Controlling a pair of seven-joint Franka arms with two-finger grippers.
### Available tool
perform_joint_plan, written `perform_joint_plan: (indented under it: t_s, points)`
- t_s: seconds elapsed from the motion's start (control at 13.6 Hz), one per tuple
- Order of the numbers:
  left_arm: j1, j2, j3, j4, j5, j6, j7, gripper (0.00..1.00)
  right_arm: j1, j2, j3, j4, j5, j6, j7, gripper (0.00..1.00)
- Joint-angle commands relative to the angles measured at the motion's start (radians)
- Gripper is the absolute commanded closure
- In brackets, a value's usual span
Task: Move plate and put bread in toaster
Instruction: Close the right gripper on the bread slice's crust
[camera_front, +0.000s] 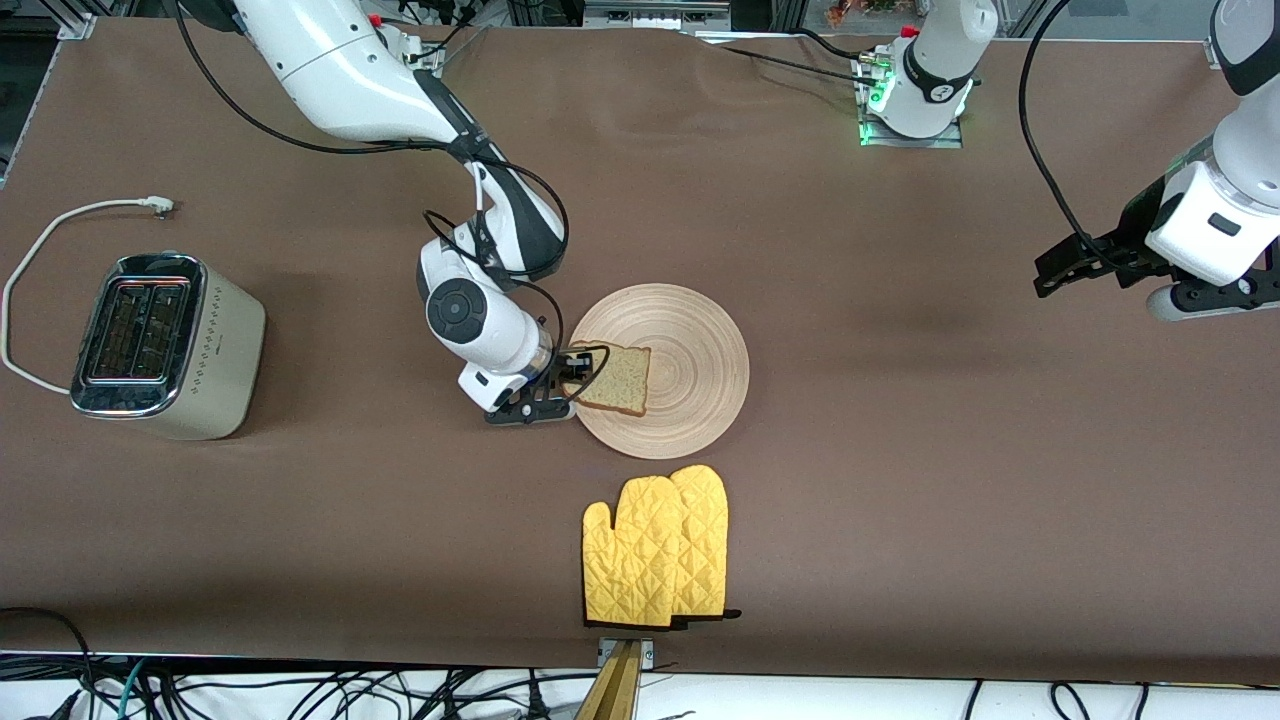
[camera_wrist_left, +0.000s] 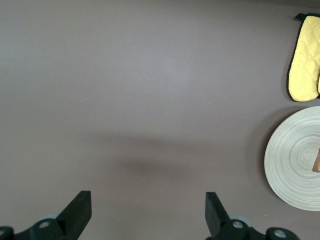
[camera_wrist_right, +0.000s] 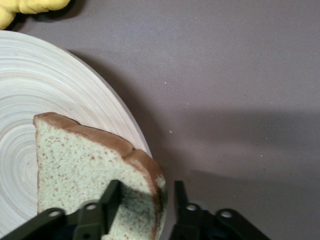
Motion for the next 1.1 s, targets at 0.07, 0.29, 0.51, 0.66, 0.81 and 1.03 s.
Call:
perform_joint_plan:
  t_s: [0.07,0.29,0.51,0.66,0.81,1.03]
  points:
    - [-0.011,0.009,-0.006,0.02,-0.008,-0.009,-0.012,0.0,0.006,-0.012,-0.007,-0.001,-0.015,-0.021,0.005,0.71]
    - [-0.009,0.009,-0.006,0.02,-0.008,-0.009,-0.011,0.0,0.008,-0.012,-0.007,0.001,-0.015,-0.021,0.005,0.93]
    - [-0.009,0.014,-0.006,0.023,-0.008,-0.006,-0.012,0.0,0.014,-0.012,-0.007,0.016,-0.023,-0.051,0.004,1.0]
    - [-0.009,0.014,-0.006,0.022,-0.008,-0.006,-0.011,0.0,0.02,-0.011,-0.005,0.047,-0.085,-0.089,0.002,1.0]
    - [-0.012,0.017,-0.007,0.023,-0.008,-0.006,-0.012,0.0,0.02,-0.011,-0.005,0.078,-0.093,-0.14,0.002,1.0]
    - [-0.015,0.017,-0.009,0.022,-0.008,-0.006,-0.012,0.0,0.017,-0.014,-0.01,0.142,-0.095,-0.232,0.002,1.0]
